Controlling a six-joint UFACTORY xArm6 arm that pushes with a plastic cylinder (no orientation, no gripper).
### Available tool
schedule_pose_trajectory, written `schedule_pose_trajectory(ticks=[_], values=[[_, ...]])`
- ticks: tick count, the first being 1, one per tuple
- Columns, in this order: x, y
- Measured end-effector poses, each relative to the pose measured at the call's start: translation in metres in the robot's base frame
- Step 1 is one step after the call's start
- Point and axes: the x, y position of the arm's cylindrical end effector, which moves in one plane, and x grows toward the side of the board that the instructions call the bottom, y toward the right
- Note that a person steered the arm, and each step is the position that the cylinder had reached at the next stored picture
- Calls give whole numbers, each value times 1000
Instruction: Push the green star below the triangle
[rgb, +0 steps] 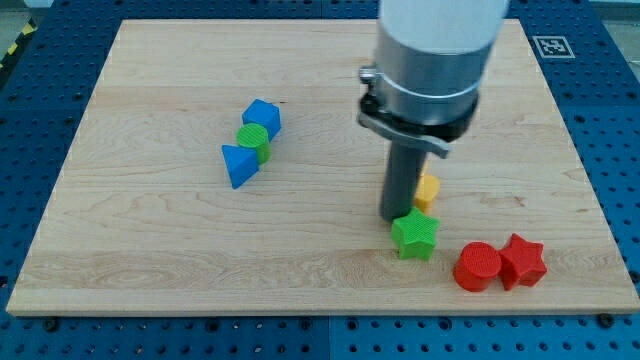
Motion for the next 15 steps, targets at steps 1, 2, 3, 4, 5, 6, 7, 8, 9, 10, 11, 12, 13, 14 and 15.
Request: schedule_pose_trajectory(ticks=[1,2,3,4,5,6,7,8,9,10,11,12,13,14,15], values=[[0,35],[1,69],[26,97],[39,95],[39,77],[39,45],[39,6],[39,-36],[39,-75],[41,-96],[41,-138],[53,-153],[71,-158],[70,-205],[69,-230]])
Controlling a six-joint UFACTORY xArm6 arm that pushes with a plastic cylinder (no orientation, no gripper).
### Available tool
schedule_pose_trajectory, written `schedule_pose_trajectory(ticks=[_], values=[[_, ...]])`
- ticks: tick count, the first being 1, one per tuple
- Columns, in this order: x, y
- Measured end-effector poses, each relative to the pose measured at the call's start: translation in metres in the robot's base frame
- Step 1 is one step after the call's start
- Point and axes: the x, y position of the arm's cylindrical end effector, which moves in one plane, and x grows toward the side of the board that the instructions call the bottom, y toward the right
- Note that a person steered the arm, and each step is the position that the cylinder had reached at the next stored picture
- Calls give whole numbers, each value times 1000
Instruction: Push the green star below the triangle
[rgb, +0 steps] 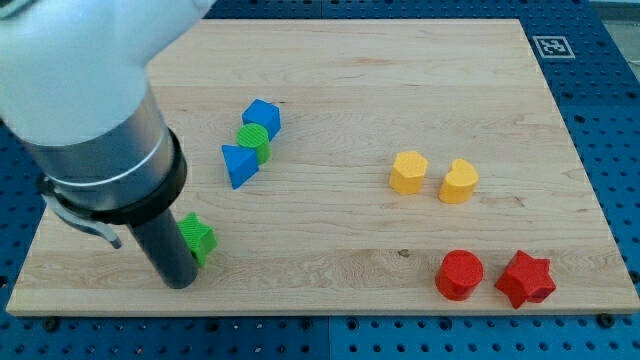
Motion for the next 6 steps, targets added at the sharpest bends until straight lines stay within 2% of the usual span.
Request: schedule_pose_trajectory(ticks=[3,4,6], values=[[-53,-1],[-75,-23],[-85,-35]])
